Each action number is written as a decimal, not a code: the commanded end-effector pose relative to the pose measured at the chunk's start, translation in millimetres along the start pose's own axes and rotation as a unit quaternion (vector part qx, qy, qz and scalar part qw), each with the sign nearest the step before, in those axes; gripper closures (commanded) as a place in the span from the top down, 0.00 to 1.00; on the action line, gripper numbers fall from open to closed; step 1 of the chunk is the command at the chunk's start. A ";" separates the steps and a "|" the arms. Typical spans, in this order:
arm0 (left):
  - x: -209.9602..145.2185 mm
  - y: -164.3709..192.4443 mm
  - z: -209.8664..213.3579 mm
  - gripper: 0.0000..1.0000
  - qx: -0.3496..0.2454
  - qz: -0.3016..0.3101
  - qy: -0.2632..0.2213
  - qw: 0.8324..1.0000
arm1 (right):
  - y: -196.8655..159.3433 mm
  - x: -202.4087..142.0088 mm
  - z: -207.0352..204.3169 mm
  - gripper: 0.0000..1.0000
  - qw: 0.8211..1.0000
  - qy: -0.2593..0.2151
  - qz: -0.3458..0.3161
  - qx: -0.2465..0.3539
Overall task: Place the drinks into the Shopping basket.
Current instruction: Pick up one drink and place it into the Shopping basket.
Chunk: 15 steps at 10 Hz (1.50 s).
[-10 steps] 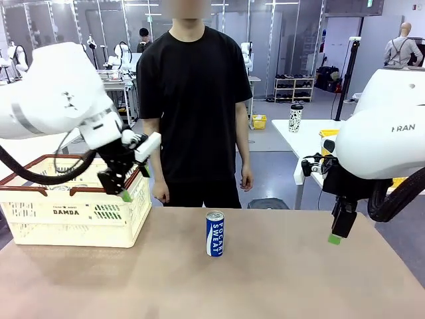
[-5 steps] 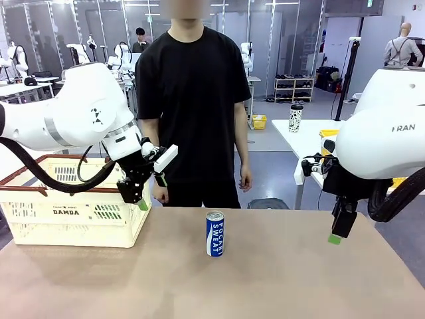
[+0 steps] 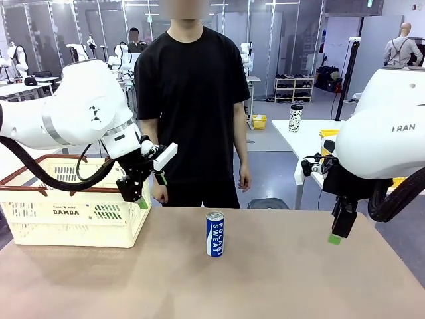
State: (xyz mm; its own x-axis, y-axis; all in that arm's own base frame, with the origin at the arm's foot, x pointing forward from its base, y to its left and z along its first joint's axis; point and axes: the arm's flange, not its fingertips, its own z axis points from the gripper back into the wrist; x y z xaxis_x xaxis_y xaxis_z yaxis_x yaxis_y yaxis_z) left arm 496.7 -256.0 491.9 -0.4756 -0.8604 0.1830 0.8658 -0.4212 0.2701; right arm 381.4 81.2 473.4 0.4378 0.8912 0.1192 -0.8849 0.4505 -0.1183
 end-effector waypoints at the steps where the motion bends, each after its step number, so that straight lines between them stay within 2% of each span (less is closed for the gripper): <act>1: 11.5 9.9 -4.5 1.00 0.011 -0.012 -0.004 1.000 | -0.1 -1.0 1.0 1.00 1.000 0.004 -0.001 -0.001; 3: 35.0 33.3 -18.0 1.00 0.018 -0.024 0.020 0.999 | -0.1 -1.0 1.0 1.00 1.000 0.004 -0.001 -0.001; 7: 78.2 81.3 -73.4 1.00 -0.032 -0.081 -0.007 0.996 | -0.1 -1.0 1.0 1.00 1.000 0.004 -0.001 -0.001; 9: 89.8 98.1 -91.4 1.00 -0.042 -0.096 0.008 0.994 | -0.1 -1.0 1.0 1.00 1.000 0.004 -0.001 -0.001; 15: 111.0 115.0 -130.6 1.00 -0.102 -0.126 -0.021 0.987 | -0.1 -1.0 1.0 1.00 1.000 0.004 -0.001 -0.001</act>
State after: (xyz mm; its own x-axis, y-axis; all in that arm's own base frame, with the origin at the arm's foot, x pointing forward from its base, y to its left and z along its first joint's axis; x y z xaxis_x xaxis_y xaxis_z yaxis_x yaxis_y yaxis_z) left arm 555.3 -430.5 417.0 -0.6734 -0.7156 0.1852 0.7390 -0.6581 0.1444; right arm 381.4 81.0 473.6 0.4376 0.8910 0.1206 -0.8850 0.4505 -0.1176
